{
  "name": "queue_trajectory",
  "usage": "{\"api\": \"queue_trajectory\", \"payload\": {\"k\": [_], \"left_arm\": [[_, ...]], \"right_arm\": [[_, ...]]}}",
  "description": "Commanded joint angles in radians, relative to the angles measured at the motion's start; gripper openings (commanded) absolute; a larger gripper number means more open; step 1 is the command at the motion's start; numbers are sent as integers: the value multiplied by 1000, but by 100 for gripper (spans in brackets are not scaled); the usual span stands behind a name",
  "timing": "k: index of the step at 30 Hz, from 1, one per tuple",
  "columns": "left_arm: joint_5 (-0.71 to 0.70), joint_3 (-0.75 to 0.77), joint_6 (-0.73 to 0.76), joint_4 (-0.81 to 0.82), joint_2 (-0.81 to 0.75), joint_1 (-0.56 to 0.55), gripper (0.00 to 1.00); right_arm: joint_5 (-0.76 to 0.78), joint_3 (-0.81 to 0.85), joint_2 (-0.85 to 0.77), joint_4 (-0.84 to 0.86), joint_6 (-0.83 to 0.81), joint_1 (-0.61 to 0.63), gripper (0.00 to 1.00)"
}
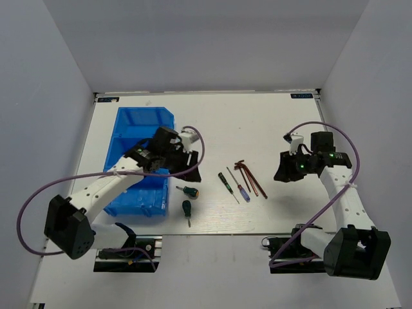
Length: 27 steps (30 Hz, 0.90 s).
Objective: Sort the tools into containers
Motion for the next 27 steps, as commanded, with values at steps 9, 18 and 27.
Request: {"api": "queue_trajectory", "payload": {"k": [9, 18, 27], "left_arm": [[-531, 39, -822, -279, 54, -219, 59], [-620, 274, -1168, -395, 373, -286, 62], [-729, 379, -1252, -470, 488, -308, 65]], "right_arm": [[119, 1, 7, 104, 68, 10, 53], [84, -25, 16, 131, 94, 12, 55], [84, -76, -25, 141, 76, 9, 57]]}}
